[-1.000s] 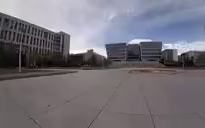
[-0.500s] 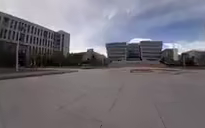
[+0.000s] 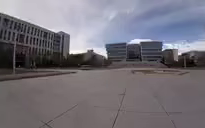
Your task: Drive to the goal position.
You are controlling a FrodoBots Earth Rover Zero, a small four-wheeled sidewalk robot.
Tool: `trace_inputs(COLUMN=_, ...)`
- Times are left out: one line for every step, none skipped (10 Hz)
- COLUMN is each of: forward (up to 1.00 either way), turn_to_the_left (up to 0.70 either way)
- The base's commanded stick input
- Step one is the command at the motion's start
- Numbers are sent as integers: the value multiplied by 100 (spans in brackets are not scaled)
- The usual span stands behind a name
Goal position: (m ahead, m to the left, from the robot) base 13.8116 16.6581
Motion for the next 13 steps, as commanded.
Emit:
trace_inputs(forward=70, turn_to_the_left=0)
trace_inputs(forward=70, turn_to_the_left=0)
trace_inputs(forward=70, turn_to_the_left=0)
trace_inputs(forward=70, turn_to_the_left=0)
trace_inputs(forward=70, turn_to_the_left=0)
trace_inputs(forward=70, turn_to_the_left=0)
trace_inputs(forward=70, turn_to_the_left=0)
trace_inputs(forward=70, turn_to_the_left=0)
trace_inputs(forward=70, turn_to_the_left=0)
trace_inputs(forward=70, turn_to_the_left=0)
trace_inputs(forward=70, turn_to_the_left=0)
trace_inputs(forward=70, turn_to_the_left=0)
trace_inputs(forward=70, turn_to_the_left=0)
